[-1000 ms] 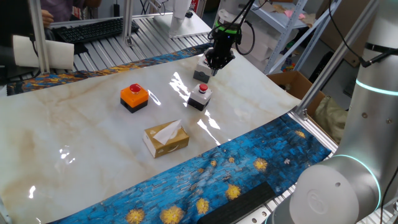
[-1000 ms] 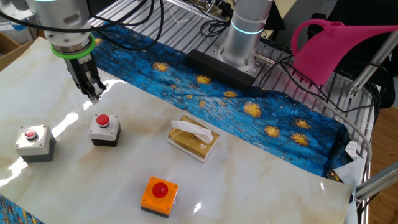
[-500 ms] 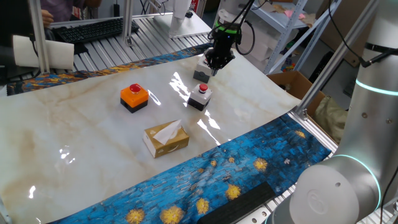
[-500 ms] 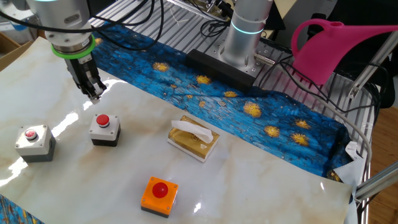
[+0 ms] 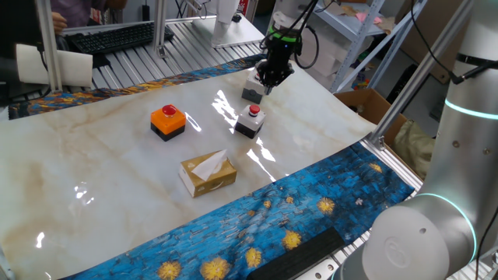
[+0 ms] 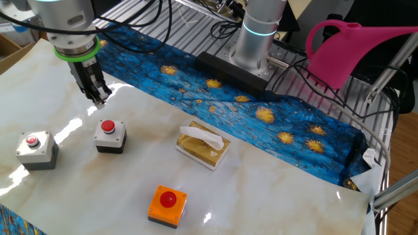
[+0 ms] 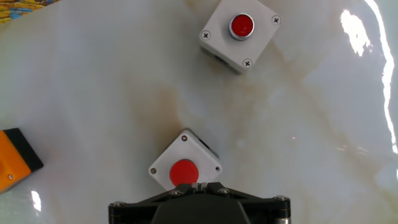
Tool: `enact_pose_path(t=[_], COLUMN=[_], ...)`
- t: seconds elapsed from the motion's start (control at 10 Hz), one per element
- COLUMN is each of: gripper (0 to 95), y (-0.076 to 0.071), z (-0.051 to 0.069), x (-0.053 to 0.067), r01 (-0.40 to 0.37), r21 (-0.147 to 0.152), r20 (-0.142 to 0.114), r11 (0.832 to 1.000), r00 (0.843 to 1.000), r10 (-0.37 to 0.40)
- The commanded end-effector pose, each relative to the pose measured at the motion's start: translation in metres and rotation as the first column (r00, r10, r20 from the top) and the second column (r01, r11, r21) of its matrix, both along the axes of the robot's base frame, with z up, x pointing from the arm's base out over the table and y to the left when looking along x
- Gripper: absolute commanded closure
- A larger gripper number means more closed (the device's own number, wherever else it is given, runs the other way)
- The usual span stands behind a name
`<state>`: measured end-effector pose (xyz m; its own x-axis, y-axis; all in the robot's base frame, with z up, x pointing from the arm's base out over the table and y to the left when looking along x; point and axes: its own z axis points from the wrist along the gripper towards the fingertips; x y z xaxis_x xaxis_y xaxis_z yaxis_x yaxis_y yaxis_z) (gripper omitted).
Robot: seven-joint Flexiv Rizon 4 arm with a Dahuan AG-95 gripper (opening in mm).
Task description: Press three buttons from left to right in sequence
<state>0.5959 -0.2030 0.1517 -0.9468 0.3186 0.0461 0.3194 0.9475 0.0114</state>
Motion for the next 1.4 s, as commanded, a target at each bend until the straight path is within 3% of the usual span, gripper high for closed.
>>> enact_pose_path(t=[0.1, 0.3, 0.4, 0.6, 0.9, 1.4], gripper=[95.0, 95.0, 95.0, 95.0, 95.0, 95.0], y=[-0.006, -0.015, -0.023, -0.036, -0.050, -0.067], z=[-0.002, -0.005, -0.007, -0.005, 0.000, -0.004], x=[0.006, 0.015, 0.023, 0.042, 0.066, 0.099], r01=[-0.016, -0.066, -0.104, -0.140, -0.192, -0.260], r21=[-0.003, -0.019, -0.037, -0.040, -0.033, -0.027], r20=[0.003, 0.012, 0.029, 0.047, 0.043, 0.048], r11=[1.000, 0.998, 0.994, 0.989, 0.981, 0.965], r00=[1.000, 0.998, 0.994, 0.989, 0.980, 0.964], r10=[0.016, 0.066, 0.105, 0.142, 0.193, 0.261])
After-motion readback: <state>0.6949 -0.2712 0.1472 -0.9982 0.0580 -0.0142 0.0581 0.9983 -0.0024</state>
